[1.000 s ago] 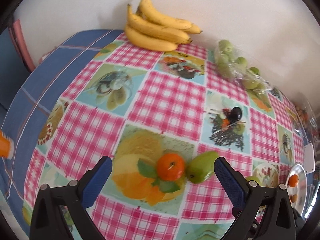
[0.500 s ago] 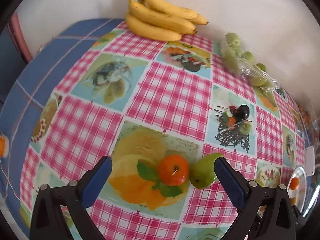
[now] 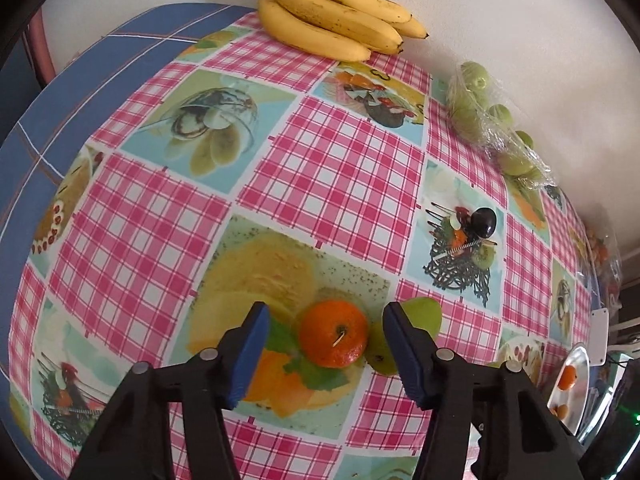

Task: Organize fruits
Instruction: 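Grasp the tangerine with the left tool while the right tool grasps the green pear, then carry the tangerine and green pear together over the steel plate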

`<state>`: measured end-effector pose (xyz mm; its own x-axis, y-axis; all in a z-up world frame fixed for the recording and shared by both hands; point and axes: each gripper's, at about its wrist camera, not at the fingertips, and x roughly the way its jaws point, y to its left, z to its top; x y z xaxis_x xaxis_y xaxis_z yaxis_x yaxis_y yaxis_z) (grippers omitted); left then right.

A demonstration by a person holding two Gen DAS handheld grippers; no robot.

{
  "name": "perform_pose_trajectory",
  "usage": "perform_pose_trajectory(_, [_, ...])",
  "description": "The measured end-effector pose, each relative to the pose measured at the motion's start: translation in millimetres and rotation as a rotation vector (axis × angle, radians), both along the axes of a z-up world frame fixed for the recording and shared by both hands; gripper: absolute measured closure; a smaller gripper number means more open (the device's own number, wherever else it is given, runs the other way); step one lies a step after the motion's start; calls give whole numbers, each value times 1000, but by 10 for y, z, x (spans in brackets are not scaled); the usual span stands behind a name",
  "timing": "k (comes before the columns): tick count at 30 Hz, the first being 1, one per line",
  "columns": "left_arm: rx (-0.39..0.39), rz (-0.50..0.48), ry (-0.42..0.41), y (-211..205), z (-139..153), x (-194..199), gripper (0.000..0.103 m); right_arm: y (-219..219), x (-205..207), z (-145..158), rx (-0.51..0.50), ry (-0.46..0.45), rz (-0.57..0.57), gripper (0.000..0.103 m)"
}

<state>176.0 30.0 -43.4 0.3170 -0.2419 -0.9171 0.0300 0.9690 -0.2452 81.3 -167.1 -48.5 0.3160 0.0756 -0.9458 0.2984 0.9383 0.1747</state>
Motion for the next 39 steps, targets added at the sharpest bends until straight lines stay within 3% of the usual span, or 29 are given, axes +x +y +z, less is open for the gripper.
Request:
perform_pose_trajectory(8, [-53, 16, 37, 24, -62, 2, 64, 53, 34, -3, 0, -6, 5, 48])
perform_pose_trajectory(15, [-54, 4, 9, -15, 28, -18, 65, 27, 11, 20, 22, -5, -1, 49])
perform_pose_trajectory(19, [-60, 3, -25, -3, 176, -13, 65, -8, -16, 153, 61, -51, -8, 77])
perform_pose_trajectory(28, [-56, 11, -18, -11, 194, -20, 65, -62, -43, 234, 37, -57, -22, 76])
perform_pose_trajectory(30, [-54, 16, -12, -1, 180, -25, 65, -53, -33, 255, 44, -69, -19, 67])
perform_pose_trajectory(32, [-52, 21, -5, 7, 162, -19, 65, -38, -17, 260, 50, -78, -20, 49])
perform_pose_trajectory(39, [-68, 38, 6, 26, 124, -10, 65, 77, 88, 268, 36, -86, 2, 49])
